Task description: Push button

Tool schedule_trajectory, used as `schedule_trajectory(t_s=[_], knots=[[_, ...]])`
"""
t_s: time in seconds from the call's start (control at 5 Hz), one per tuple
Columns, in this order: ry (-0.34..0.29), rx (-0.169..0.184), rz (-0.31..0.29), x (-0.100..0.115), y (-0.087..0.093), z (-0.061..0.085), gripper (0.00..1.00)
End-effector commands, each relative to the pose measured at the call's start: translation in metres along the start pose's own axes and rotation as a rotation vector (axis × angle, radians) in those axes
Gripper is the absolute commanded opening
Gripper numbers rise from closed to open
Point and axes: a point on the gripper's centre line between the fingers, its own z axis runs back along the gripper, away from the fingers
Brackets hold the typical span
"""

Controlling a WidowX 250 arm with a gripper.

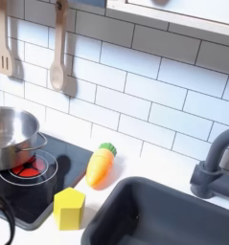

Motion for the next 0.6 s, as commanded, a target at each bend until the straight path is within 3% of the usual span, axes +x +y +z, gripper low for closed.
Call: schedule_trajectory(t_s=[0.0, 0.2, 0.4], knots=[[0.000, 0.000, 0.000, 0.000, 0.000, 0.000, 1.00], [-0.005, -0.006, 0.007, 0.010, 0.000, -0.003, 1.00], [-0.020, -0.010, 0.014, 0.023, 0.007, -0.011, 0.00]])
